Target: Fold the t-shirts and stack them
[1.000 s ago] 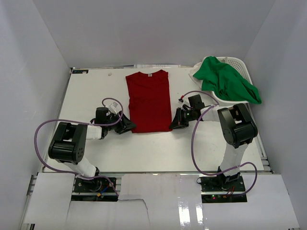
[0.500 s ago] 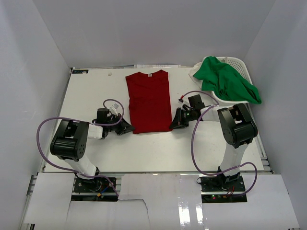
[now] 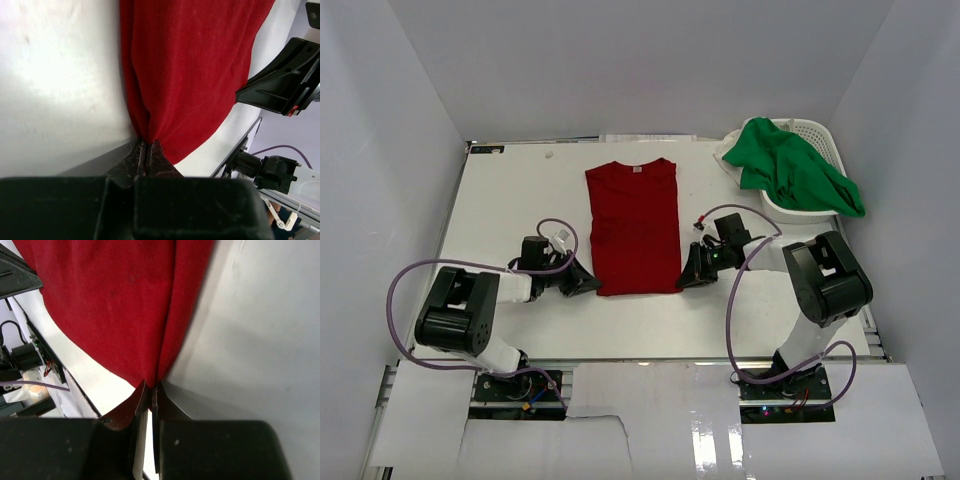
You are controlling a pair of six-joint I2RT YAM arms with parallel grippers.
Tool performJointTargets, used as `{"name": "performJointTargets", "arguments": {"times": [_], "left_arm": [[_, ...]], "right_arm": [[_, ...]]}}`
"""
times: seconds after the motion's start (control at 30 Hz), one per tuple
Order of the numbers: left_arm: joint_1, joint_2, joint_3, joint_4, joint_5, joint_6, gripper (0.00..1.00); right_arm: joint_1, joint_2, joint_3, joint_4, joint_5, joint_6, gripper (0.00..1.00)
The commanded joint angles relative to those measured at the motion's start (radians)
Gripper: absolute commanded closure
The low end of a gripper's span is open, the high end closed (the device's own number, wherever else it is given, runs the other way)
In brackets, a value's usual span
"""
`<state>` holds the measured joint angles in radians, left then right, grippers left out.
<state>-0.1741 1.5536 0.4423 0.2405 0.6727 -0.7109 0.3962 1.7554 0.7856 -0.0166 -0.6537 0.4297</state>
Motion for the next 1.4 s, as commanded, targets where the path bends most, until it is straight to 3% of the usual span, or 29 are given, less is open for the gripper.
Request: {"name": "performJointTargets", "arguments": {"times": [0.0, 0.73, 1.37], "left_arm": [[-0.024, -0.067, -0.045, -0.147, -0.038, 0.024, 1.0], [-0.18, -0.449, -0.109, -0.418, -0.101, -0.125, 1.0], [-0.177, -0.578, 0.16, -0.681, -0.144, -0.128, 1.0]], "right_arm": [[0.019, -0.049, -0.08, -0.051, 0.069, -0.031, 0.92], [0.142, -0.431, -0.273, -0.175, 0.134, 0.069, 0.92], [0.161, -0.62, -0.043, -0.454, 0.183, 0.049, 0.92]]}}
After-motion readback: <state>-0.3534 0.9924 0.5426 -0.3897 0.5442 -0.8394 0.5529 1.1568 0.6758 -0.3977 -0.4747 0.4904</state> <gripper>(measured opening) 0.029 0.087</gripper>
